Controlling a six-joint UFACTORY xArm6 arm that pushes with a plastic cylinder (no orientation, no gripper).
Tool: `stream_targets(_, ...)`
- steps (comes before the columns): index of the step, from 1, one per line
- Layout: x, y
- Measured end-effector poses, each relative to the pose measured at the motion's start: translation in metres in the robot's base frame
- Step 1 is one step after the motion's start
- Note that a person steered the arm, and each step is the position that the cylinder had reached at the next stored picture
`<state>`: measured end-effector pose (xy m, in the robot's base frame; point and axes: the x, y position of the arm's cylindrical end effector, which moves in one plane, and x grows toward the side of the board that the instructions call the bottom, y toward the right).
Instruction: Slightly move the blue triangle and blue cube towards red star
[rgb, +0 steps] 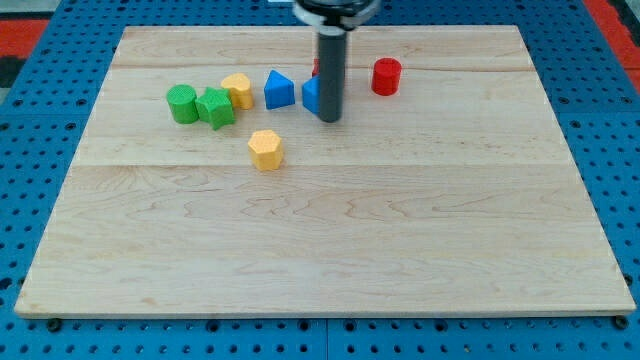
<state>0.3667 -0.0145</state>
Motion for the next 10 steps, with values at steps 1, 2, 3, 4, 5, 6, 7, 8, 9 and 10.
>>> stream_targets(1,-0.005,-0.017)
stream_targets(2,-0.022,0.004)
stream_targets(3,-0.023,-0.012)
stream_targets(4,-0.036,-0.016)
stream_targets(5,-0.015,-0.048)
stream_targets(6,-0.021,-0.082)
stream_targets(7,-0.056,-0.084)
stream_targets(8,-0.058,-0.046)
stream_targets(9,-0.038,-0.03)
stream_targets(10,-0.035,-0.032)
